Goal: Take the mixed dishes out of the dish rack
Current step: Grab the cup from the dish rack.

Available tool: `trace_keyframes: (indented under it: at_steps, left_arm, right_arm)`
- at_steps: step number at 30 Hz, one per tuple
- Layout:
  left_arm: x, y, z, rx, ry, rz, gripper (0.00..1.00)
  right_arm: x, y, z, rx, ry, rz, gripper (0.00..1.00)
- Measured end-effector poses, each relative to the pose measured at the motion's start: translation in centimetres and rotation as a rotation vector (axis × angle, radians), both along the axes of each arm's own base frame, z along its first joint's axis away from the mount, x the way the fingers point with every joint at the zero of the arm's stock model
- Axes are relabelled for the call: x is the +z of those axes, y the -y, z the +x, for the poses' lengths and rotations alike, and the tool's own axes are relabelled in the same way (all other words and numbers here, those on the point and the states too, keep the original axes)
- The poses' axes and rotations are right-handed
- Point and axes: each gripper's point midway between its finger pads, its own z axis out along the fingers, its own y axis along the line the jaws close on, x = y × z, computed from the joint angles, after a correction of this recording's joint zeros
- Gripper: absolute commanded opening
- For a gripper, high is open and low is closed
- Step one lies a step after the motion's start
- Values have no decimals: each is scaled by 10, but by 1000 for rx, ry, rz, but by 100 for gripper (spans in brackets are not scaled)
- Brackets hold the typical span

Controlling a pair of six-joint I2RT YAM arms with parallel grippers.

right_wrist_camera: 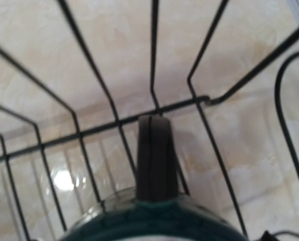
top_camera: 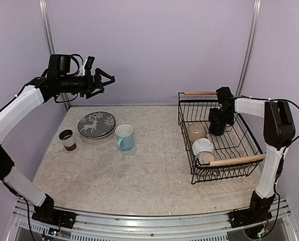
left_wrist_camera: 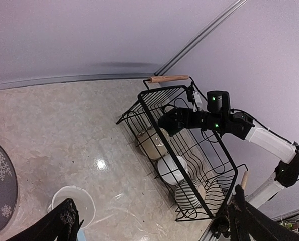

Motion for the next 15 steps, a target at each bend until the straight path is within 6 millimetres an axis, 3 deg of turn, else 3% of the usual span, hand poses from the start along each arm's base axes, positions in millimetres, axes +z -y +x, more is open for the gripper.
trace_keyframes:
  at_steps: [6, 11, 15]
  left_arm:
    - [-7, 4, 3, -12, -27, -8, 99]
    - [-9, 5, 3, -19, -43, -16, 99]
    - [-11, 7, 3, -30, -59, -25, 99]
  right_arm:
    - [4, -6, -24, 36, 13, 48, 24]
    - [26, -16, -39, 80, 91, 125, 0]
    - [57, -26, -39, 108, 193, 199, 0]
